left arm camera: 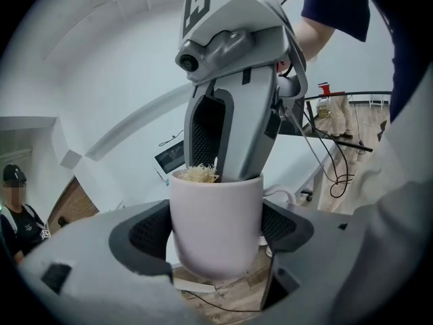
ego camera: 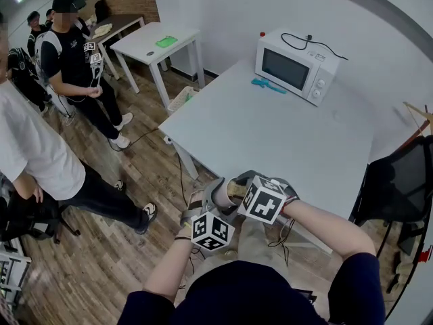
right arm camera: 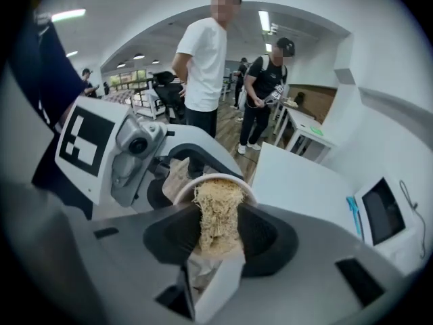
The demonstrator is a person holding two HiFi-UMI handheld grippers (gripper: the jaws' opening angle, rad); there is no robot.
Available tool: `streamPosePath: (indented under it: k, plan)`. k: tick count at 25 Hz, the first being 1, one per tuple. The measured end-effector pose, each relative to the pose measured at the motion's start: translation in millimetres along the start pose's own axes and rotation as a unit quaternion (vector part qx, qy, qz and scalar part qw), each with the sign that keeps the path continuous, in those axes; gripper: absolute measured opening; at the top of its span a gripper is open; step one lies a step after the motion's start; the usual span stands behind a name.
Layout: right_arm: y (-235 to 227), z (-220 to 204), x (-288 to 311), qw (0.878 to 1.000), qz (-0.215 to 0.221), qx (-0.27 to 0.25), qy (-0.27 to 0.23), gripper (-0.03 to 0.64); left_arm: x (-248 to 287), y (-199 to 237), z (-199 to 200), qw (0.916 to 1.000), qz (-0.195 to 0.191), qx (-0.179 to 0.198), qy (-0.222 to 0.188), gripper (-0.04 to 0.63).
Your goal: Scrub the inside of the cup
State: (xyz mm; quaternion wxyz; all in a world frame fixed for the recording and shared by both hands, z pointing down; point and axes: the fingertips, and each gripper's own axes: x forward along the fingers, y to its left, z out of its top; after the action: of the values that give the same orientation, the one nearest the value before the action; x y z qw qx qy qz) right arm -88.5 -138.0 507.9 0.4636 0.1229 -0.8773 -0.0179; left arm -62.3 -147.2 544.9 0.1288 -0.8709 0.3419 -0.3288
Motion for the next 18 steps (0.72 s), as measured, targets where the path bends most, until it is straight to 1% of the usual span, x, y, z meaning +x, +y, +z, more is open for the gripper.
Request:
streamPosePath:
  k: [4,7,13,18]
  plan:
    - [1.6,-4.7,0.8,0.996,0.007,-0.088,0.012,0.16,5.6,-2.9,1.1,0.9999,-0.006,-0.011,-0.003,0.397]
    - [4.3,-9.6,2.3,0.991,0.01,-0.129,0.02,0.16,9.0,-7.9,-0.2,0.9998,-0.011,-0.018,-0.005,0.397]
    - [3.1,-11.1,3.2,0.986,0.008,-0.166,0.033,0.16,10.5,-5.1,2.3,0.9995,-0.009,-0.028,-0.008,0.397]
    - [-3.1,-12.5,3.2,0.983,0.011,-0.182,0.037,0.16,17.1,-2.9,2.4,0.9994,-0.013,-0.031,-0.009,0.397]
